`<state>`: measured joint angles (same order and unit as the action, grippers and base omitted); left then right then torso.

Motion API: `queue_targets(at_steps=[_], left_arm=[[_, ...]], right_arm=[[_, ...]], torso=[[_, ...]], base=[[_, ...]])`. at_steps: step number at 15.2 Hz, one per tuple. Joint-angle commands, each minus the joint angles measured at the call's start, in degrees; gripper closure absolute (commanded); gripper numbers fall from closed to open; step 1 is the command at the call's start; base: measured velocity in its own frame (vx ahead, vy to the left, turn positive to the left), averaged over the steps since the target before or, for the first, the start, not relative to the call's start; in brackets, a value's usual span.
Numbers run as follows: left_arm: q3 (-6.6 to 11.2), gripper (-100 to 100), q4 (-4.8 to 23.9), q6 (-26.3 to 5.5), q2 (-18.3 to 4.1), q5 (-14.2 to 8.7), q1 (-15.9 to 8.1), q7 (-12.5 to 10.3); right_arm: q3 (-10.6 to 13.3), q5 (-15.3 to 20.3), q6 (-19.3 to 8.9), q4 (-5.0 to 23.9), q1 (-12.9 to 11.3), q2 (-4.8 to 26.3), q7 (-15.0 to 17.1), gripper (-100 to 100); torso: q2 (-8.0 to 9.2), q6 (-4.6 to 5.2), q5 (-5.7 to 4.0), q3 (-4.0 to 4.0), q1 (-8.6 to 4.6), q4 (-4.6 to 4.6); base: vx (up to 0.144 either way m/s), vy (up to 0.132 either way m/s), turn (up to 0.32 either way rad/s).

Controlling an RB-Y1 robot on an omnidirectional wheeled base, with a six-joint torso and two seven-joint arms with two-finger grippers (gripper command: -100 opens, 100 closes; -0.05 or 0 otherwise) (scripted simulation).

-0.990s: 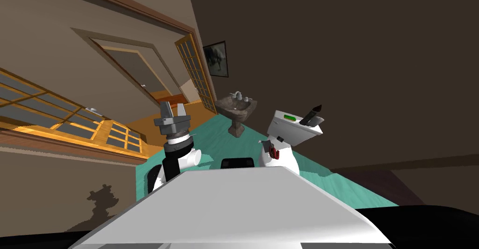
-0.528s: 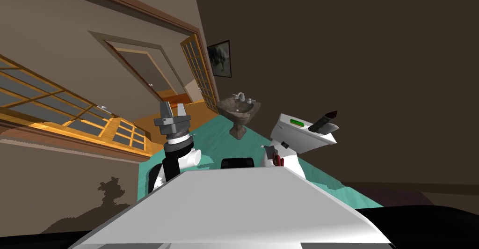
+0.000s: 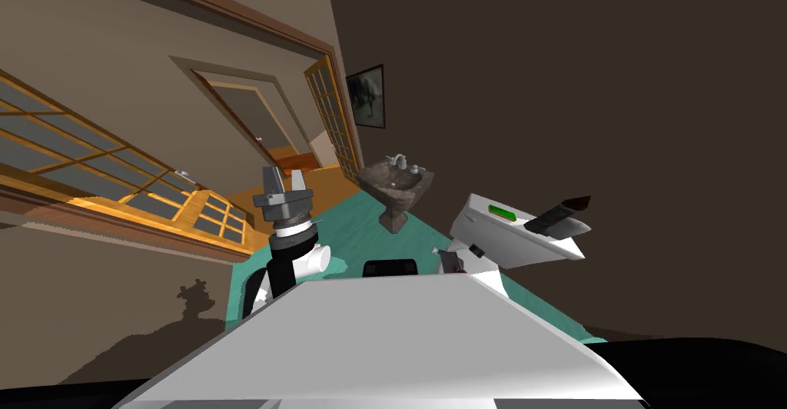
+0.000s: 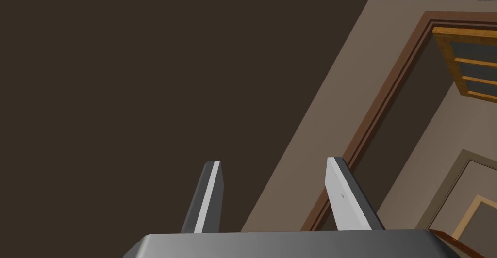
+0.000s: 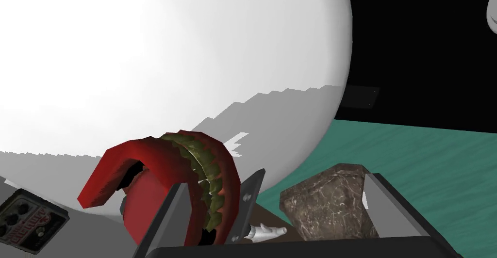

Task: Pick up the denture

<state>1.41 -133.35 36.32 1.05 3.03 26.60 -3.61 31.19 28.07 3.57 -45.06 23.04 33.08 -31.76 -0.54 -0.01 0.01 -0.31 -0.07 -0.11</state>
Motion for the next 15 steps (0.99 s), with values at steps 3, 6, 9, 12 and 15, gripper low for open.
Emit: queue_targets(at_steps=[3, 6, 9, 12, 15], left_arm=[[0.0, 0, 0.0, 0.0, 0.0, 0.0, 0.0, 0.0], [0.0, 0, 0.0, 0.0, 0.0, 0.0, 0.0, 0.0], [0.0, 0, 0.0, 0.0, 0.0, 0.0, -0.01, 0.0], [0.0, 0, 0.0, 0.0, 0.0, 0.0, -0.02, 0.0], [0.0, 0, 0.01, -0.01, 0.0, 0.0, -0.02, 0.0]], right_arm=[[1.9, 0.87, -0.53, 2.51, 0.09, 2.33, 0.3, -100], [2.04, 1.19, -0.45, 3.4, 0.08, 2.58, 0.15, -100], [1.21, 1.82, -0.81, 6.47, -1.82, 0.06, -0.54, -100], [1.16, 1.9, -1.2, 6.94, -2.32, -0.65, -0.6, -100], [1.0, 2.12, -2.37, 8.35, -3.83, -2.76, -0.79, -100]], torso=[[-0.03, -0.01, 0.0, -0.02, -0.02, -0.01], [0.1, 0.01, -0.01, 0.05, 0.04, 0.01], [0.32, 0.02, 0.01, 0.17, 0.11, 0.06], [0.7, 0.03, -0.03, 0.39, -0.07, 0.14], [0.81, 0.02, -0.03, 0.46, -0.05, 0.17]], base=[[0.153, -0.036, 0.114], [0.09, -0.022, 0.051], [0.038, -0.022, 0.065], [-0.047, -0.062, 0.041], [-0.057, -0.06, 0.047]])
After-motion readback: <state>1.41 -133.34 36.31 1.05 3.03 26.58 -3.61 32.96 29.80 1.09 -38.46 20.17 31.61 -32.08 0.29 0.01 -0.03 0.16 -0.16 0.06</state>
